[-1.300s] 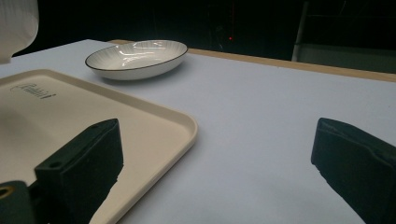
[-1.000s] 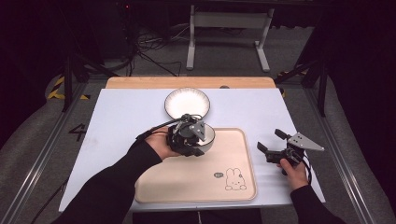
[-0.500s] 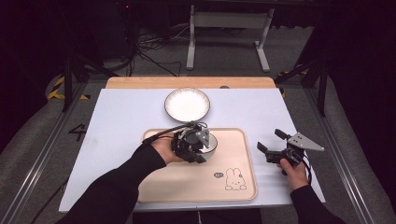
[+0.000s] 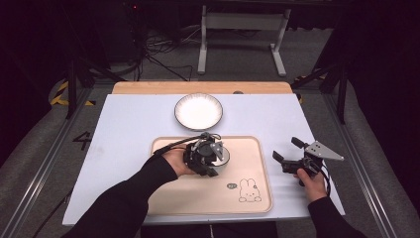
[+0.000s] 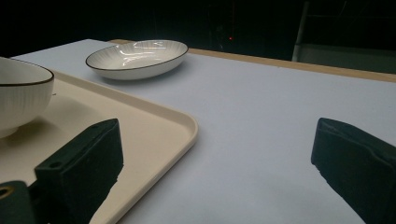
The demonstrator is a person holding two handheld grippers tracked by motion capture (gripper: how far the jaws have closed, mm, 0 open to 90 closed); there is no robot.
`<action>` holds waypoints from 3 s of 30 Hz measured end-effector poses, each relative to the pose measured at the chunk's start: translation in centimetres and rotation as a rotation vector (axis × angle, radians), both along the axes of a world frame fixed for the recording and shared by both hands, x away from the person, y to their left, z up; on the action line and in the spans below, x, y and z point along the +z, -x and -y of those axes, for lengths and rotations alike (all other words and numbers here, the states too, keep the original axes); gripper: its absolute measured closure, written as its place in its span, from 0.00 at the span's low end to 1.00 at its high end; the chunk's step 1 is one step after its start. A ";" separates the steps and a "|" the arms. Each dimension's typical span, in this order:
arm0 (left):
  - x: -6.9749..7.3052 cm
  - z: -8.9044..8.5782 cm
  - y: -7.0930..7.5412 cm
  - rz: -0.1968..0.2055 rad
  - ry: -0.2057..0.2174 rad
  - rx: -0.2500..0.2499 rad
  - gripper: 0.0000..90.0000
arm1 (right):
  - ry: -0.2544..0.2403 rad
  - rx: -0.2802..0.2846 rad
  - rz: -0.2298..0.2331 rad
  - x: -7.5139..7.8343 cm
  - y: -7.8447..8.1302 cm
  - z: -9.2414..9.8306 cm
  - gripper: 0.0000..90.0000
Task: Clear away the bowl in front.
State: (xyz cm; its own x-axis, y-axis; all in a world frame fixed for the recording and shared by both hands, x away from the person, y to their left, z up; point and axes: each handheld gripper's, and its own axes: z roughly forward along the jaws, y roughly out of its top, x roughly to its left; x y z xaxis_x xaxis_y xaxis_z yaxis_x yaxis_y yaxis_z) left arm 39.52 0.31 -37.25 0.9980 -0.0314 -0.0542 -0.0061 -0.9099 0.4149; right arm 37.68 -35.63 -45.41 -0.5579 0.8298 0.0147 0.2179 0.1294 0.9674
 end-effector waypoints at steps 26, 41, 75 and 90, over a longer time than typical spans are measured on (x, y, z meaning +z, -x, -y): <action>-1.3 0.1 0.8 -0.020 -0.023 0.000 0.90 | -0.001 0.000 -0.002 0.0 0.0 0.0 0.03; -2.2 0.3 1.2 -0.049 -0.017 -0.006 0.58 | -0.001 -0.002 0.001 0.0 0.0 0.0 0.03; -1.2 -9.8 0.6 -0.048 0.585 0.351 0.00 | 0.007 -0.005 0.002 0.0 0.0 -0.1 0.03; -2.9 -15.4 1.5 0.009 0.703 0.475 0.01 | 0.009 -0.006 0.002 0.0 0.0 -0.1 0.03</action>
State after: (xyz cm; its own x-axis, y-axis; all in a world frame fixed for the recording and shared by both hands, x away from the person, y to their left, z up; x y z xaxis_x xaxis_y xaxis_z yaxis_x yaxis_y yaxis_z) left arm 38.01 15.69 -40.15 0.9140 0.3678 -0.1711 0.3056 -0.3471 0.8867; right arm 37.66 -35.57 -45.41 -0.5530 0.8332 0.0063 0.2167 0.1365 0.9666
